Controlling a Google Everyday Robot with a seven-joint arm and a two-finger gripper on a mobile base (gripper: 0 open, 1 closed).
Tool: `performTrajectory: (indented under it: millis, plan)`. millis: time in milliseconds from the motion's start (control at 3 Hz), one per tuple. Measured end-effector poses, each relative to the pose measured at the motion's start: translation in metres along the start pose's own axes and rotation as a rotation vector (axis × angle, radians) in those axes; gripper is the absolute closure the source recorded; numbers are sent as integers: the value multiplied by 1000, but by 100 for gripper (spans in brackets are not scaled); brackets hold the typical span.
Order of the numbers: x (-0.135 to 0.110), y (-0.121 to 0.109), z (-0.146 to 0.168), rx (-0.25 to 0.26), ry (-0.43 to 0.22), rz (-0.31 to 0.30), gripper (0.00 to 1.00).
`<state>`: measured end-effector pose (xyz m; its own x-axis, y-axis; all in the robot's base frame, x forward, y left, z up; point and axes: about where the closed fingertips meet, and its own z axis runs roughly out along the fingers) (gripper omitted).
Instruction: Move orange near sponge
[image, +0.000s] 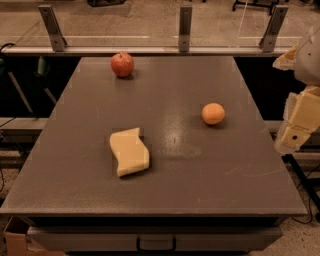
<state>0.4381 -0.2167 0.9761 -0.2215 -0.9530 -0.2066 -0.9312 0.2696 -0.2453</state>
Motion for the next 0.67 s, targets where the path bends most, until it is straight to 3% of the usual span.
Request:
performTrajectory:
  millis: [333, 667]
  plan:
    - [0, 0, 0, 0, 0, 0, 0]
    - [1, -10, 18, -20, -62, 13, 0]
